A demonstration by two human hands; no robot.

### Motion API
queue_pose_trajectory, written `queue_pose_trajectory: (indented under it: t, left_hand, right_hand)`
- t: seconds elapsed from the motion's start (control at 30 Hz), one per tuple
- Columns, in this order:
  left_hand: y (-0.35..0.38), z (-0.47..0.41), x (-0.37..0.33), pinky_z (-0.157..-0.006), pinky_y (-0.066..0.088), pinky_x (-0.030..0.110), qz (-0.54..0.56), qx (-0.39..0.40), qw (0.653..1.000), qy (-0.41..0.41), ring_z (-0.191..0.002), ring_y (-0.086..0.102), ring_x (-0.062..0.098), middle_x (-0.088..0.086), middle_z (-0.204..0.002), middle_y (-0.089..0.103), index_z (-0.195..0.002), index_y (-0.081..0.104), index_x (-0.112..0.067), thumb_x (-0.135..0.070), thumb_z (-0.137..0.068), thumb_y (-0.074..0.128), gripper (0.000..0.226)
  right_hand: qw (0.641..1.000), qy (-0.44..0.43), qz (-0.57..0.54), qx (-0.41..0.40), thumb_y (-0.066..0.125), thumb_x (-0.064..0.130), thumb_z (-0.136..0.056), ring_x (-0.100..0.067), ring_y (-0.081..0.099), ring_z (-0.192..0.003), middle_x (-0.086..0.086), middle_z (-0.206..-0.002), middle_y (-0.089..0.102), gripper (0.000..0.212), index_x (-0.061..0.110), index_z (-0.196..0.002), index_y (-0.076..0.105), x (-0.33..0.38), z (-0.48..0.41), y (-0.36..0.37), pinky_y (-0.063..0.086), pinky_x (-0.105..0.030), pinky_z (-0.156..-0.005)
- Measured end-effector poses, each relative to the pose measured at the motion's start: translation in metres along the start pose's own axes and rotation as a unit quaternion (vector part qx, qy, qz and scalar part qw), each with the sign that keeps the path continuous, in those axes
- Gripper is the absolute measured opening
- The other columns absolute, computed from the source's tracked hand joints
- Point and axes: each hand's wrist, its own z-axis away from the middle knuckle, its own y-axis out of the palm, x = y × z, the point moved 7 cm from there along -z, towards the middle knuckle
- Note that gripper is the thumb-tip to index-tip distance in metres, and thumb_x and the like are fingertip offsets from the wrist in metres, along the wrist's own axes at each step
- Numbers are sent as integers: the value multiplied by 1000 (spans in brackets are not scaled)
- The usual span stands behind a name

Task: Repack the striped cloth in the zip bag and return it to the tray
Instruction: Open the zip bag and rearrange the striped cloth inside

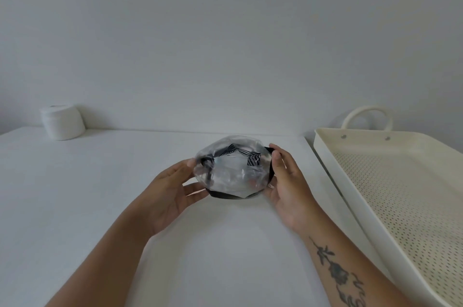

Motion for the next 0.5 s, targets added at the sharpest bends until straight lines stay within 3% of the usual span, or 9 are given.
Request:
queue_pose_trajectory:
  t: [0.1,0.23,0.3,0.4,0.5]
  left_hand:
    - [8,2,4,-96,52,38,-6,33,999,-28,-107,59,28,16,-128,60,-126,60,-4,-32,-91,59,45]
    - [13,4,12,-107,34,46,-34,54,996,-62,-110,52,31,19,-127,57,-125,57,2,-32,-84,68,54]
    - [14,4,13,-95,39,40,-42,56,995,-70,-99,55,26,14,-114,61,-116,60,-2,-30,-79,73,48]
    - [14,1,11,-64,43,28,-50,35,997,-53,-71,57,16,0,-82,63,-87,61,-17,-23,-77,77,20]
    - [3,-3,5,-55,37,27,-68,-46,997,-10,-58,49,13,-7,-62,55,-69,53,-23,-23,-77,75,24]
  right_hand:
    - [999,3,45,-17,59,34,-92,-13,71,-82,1,-97,75,14,28,-102,65,-3,1,-2,57,-32,-67]
    - [996,-16,84,-20,57,26,-95,-9,69,-81,5,-92,75,11,27,-99,67,0,0,-4,56,-31,-67]
    - [994,-30,100,-25,57,24,-95,-10,69,-84,3,-94,74,12,27,-97,68,3,0,-6,56,-31,-67]
    - [989,-53,131,-38,61,24,-93,-14,68,-92,-3,-104,69,12,27,-100,70,7,1,-10,58,-37,-77]
    - [981,-78,170,-61,63,24,-91,-12,68,-90,2,-100,66,14,31,-99,72,11,1,-13,58,-34,-76]
